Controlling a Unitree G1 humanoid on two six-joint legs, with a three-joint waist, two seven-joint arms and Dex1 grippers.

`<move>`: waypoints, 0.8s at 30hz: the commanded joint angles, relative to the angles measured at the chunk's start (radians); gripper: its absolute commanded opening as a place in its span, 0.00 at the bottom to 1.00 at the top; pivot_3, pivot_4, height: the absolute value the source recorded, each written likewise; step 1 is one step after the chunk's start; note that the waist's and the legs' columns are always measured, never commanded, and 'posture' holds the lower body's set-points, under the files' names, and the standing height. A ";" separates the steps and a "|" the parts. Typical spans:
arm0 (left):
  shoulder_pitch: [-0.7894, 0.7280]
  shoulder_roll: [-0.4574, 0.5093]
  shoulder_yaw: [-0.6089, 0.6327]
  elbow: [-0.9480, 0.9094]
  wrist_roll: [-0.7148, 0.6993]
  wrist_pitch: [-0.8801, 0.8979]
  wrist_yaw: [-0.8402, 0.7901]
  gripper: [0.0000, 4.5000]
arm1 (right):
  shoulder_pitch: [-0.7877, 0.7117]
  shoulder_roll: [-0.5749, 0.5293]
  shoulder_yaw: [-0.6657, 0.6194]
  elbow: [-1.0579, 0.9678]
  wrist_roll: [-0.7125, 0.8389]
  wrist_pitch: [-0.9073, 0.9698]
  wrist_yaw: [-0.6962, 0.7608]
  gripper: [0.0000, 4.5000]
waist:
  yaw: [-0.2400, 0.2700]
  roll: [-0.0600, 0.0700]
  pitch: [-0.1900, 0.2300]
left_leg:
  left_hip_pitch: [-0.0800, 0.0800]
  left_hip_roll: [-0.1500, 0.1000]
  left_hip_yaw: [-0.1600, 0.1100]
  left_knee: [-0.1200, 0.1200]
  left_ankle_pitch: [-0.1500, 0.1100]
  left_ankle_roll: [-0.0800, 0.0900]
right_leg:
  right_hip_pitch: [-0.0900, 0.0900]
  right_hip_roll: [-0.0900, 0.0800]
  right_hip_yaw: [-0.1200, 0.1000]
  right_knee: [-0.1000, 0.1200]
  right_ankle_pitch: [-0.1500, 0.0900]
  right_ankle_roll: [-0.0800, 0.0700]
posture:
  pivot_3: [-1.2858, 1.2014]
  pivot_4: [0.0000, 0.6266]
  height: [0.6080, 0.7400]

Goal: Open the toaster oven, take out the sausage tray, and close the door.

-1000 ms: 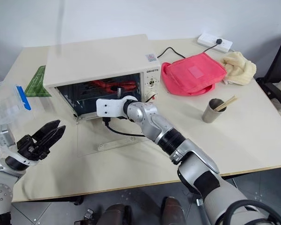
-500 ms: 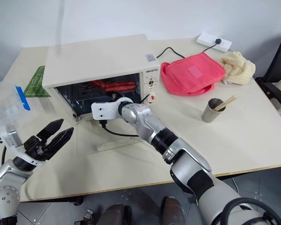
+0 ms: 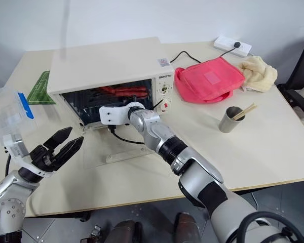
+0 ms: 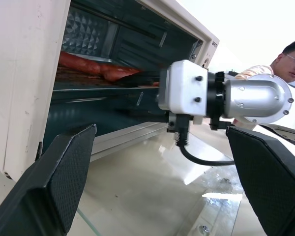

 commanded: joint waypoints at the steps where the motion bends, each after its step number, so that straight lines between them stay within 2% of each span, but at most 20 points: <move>1: -0.003 0.010 0.006 -0.003 -0.003 -0.014 -0.005 1.00 | -0.032 0.015 -0.014 -0.005 -0.011 -0.004 -0.029 0.48 | -0.001 0.000 0.000 | 0.000 0.000 0.000 0.000 0.000 0.000 | 0.000 0.000 0.000 0.000 0.000 0.000 | 0.52 0.24 1.00; 4: -0.004 0.010 0.006 -0.001 -0.004 -0.014 -0.005 1.00 | -0.030 0.019 -0.009 -0.008 -0.017 -0.004 -0.032 0.36 | -0.002 0.000 0.000 | 0.000 0.000 0.000 -0.001 0.000 0.000 | 0.000 0.000 0.000 0.000 0.000 0.000 | 0.52 0.24 1.00; 9: 0.002 0.010 0.006 -0.001 -0.007 -0.012 -0.008 1.00 | -0.013 0.011 -0.001 -0.045 -0.039 -0.015 -0.041 0.00 | -0.002 0.000 0.000 | 0.000 0.000 0.000 -0.001 0.000 0.000 | 0.000 0.000 0.000 0.000 0.000 0.000 | 0.52 0.24 1.00; 24: 0.002 0.011 0.000 0.007 -0.023 0.009 -0.015 1.00 | 0.104 -0.021 0.013 -0.243 -0.141 -0.019 -0.048 0.00 | -0.003 0.000 0.000 | 0.000 0.001 0.000 -0.001 -0.001 -0.001 | -0.001 0.001 0.000 -0.001 0.000 0.000 | 0.52 0.24 1.00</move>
